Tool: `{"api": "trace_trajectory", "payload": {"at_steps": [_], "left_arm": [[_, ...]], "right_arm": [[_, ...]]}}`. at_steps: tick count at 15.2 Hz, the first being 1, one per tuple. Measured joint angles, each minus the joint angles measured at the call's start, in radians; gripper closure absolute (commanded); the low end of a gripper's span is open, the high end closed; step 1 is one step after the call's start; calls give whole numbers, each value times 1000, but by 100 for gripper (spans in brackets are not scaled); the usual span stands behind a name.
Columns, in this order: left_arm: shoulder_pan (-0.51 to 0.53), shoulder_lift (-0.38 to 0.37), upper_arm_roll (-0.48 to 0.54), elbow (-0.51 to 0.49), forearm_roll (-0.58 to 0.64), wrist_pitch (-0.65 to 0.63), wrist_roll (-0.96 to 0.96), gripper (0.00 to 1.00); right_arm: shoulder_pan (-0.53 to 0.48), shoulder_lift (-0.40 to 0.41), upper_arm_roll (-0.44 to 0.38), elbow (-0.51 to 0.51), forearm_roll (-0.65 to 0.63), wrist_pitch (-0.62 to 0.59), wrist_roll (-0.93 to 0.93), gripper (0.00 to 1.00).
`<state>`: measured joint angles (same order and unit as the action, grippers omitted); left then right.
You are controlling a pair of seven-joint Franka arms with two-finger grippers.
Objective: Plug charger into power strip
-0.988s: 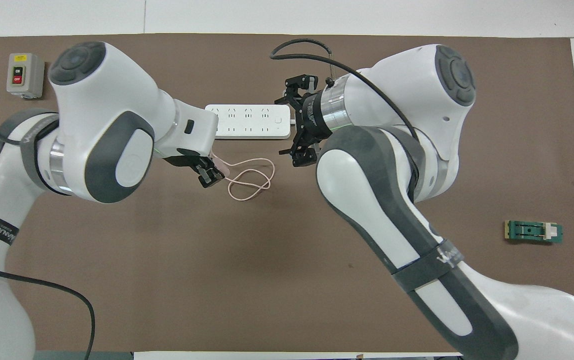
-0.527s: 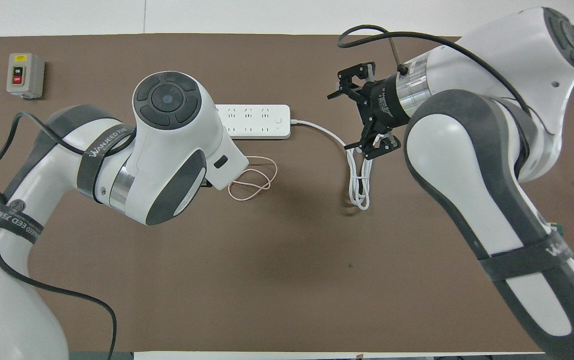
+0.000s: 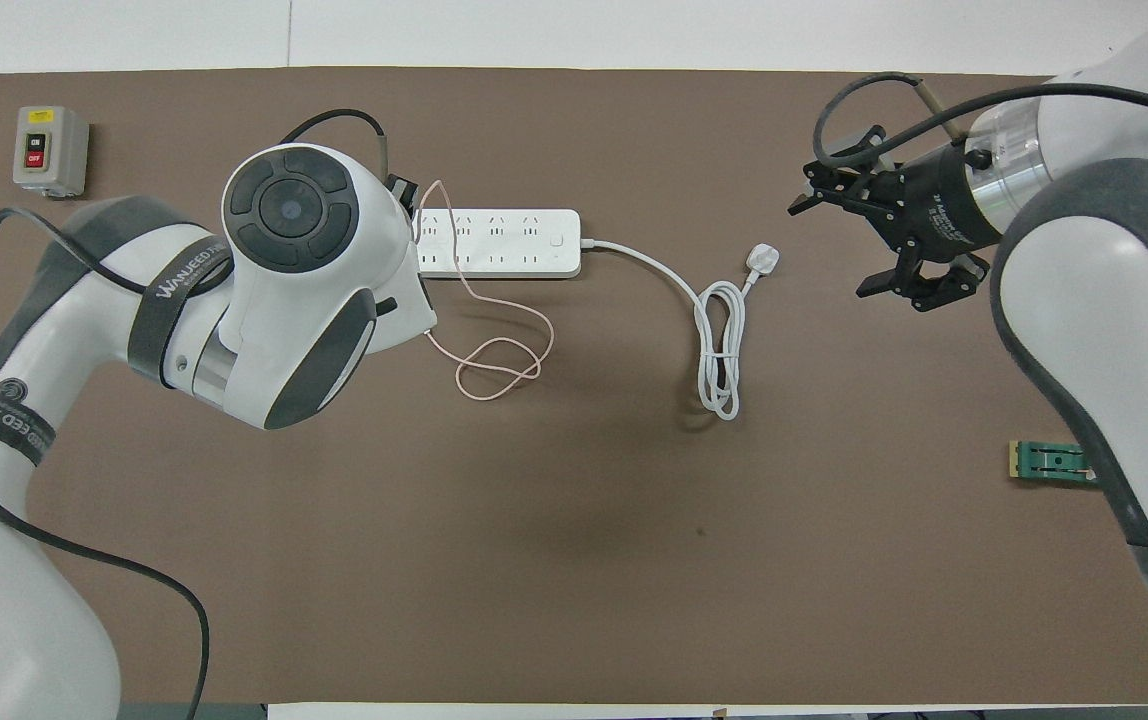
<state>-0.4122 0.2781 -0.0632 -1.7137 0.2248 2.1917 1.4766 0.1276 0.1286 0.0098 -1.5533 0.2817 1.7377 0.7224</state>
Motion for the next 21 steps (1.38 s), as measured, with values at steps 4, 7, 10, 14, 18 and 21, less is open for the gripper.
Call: {"api": "trace_trajectory", "payload": {"at_steps": [4,7,10,14,18,21], "left_arm": [[9,53,0,10,-2,84,62,100],[14,94,0,43,-15,89,70,100],[15,136,2,77,-124,88,65,100],[20,173,5,86,-215,85,10,100],[48,179,5,88,-218,69,-5,100],[53,180,4,88,-218,67,-6,100]], "right_arm": [[-21,-47,-1,0,-91,-66,-284,0],[-32,-72,-1,0,-136,-119,-466,0],[-53,-91,-1,0,-144,-179,-515,0],[-87,-104,-2,-1,-191,-229,-579,0],[-100,-104,-2,-2,-229,-232,-595,0],[-101,-104,-2,-3,-253,-232,-598,0]]}}
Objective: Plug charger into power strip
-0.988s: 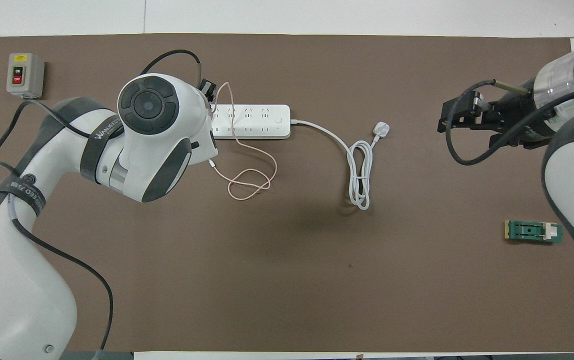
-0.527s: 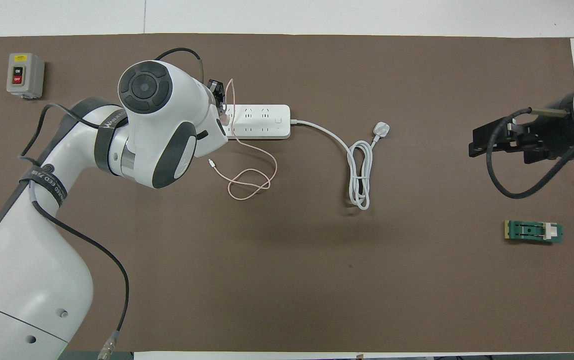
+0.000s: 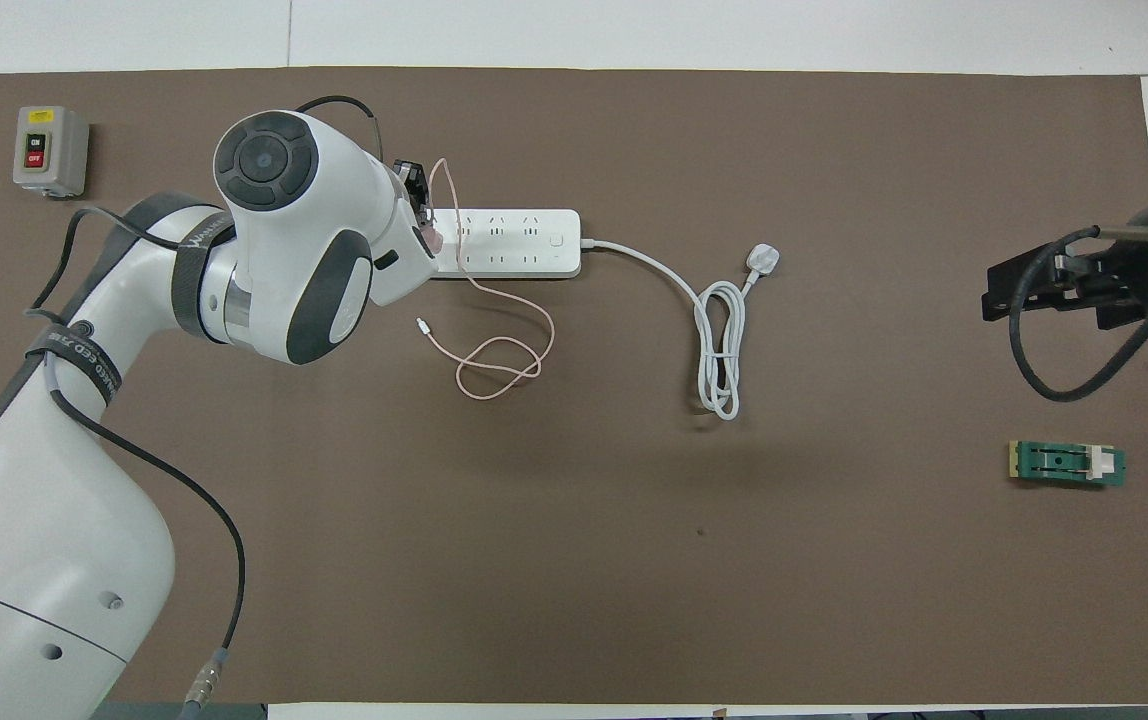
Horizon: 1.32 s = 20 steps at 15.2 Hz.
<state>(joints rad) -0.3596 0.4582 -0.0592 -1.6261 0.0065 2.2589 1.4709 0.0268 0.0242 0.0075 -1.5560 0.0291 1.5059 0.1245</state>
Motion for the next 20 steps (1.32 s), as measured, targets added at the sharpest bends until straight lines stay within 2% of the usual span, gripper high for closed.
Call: {"api": "trace_trajectory", "payload": {"at_steps": [7,20], "left_arm": [[0,10,0,0,8,0,-13,100],[4,27,9,-4,13,5,-85,100]], "right_arm": [[-24,0,0,-5,-10,0,-159,0],[-29,0,0,-5,-51,0,-216,0]]}}
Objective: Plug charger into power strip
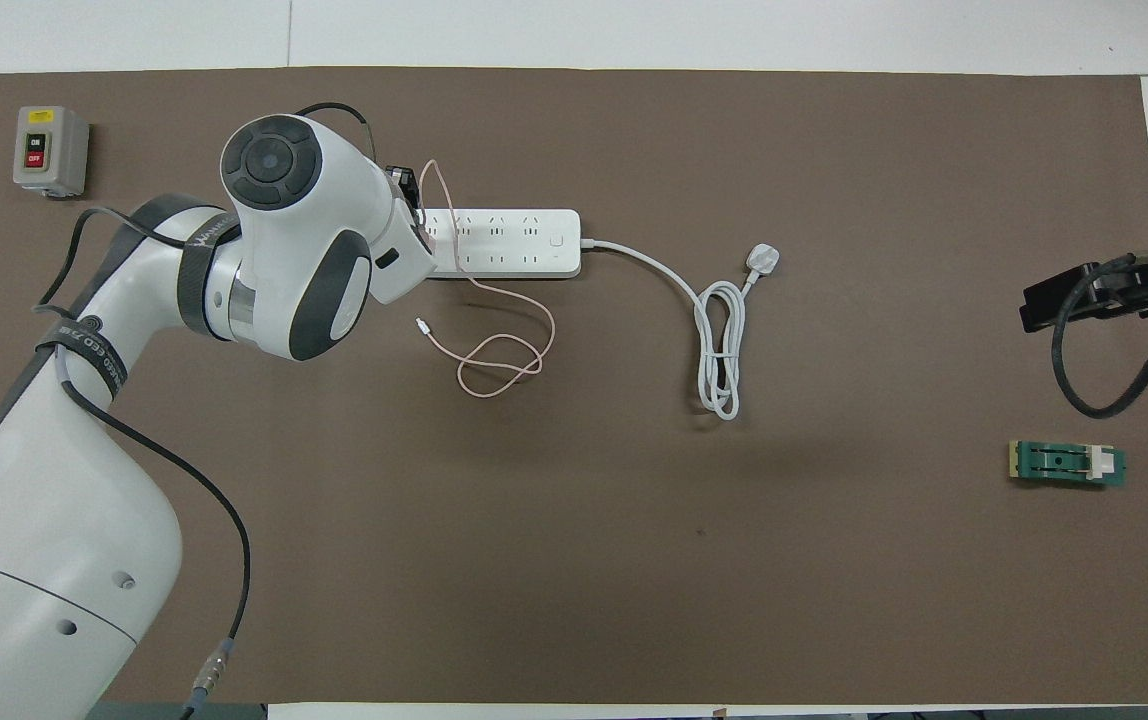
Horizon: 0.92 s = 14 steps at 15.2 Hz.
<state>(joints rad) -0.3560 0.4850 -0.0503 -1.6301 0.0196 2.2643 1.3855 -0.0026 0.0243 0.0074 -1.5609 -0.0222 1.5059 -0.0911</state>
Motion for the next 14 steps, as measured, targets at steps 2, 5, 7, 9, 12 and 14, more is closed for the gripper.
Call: {"api": "trace_trajectory", "payload": {"at_steps": [2,5,7,9,12,14], "left_arm": [[0,2,-1,-2,1,3,-32,100],[-3,2,-3,-2,1,3,-44,100],[-4,2,-4,-2,1,3,-46,100],[-4,2,-5,-2,1,3,-47,100],[-4,2,-5,-2,1,3,-47,100],[-4,2,-5,-3,1,3,-47,100]], "right_arm": [[0,0,0,0,-2,0,0,0],[0,0,0,0,-2,0,0,0],[-2,0,0,0,-2,0,0,0],[-4,0,0,0,-2,0,0,0],[-5,0,0,-1,-2,-1,20,0],[-5,0,0,-1,-2,-2,26,0]]}}
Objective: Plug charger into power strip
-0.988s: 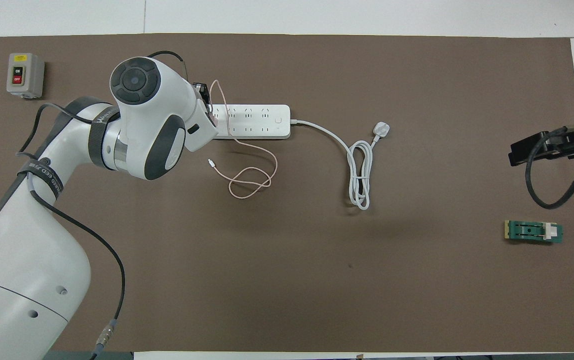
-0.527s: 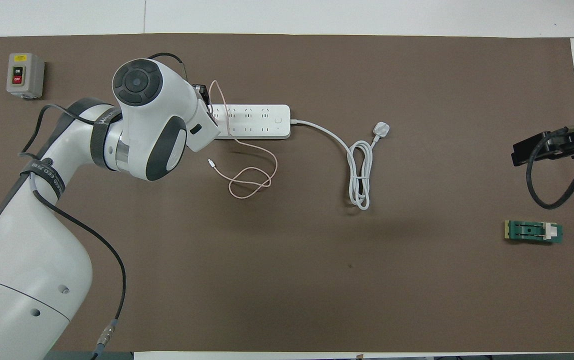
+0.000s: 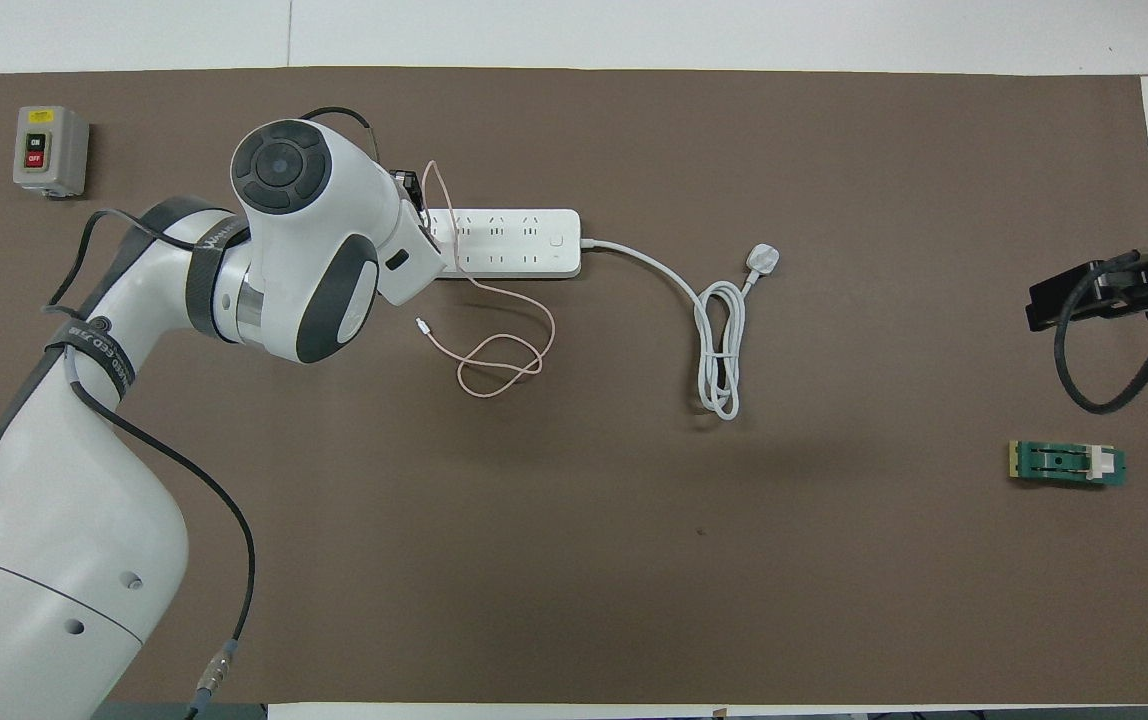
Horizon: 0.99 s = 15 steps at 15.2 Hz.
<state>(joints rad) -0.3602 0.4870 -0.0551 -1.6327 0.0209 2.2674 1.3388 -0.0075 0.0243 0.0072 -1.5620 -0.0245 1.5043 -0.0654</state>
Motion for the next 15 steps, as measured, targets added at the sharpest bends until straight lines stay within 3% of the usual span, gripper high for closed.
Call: {"api": "trace_trajectory", "payload": {"at_steps": [15], "left_arm": [[0,-3,-5,-3,0,-6,-27,100]], "right_arm": [[0,-8,0,-1,0,-1,3,0]]}}
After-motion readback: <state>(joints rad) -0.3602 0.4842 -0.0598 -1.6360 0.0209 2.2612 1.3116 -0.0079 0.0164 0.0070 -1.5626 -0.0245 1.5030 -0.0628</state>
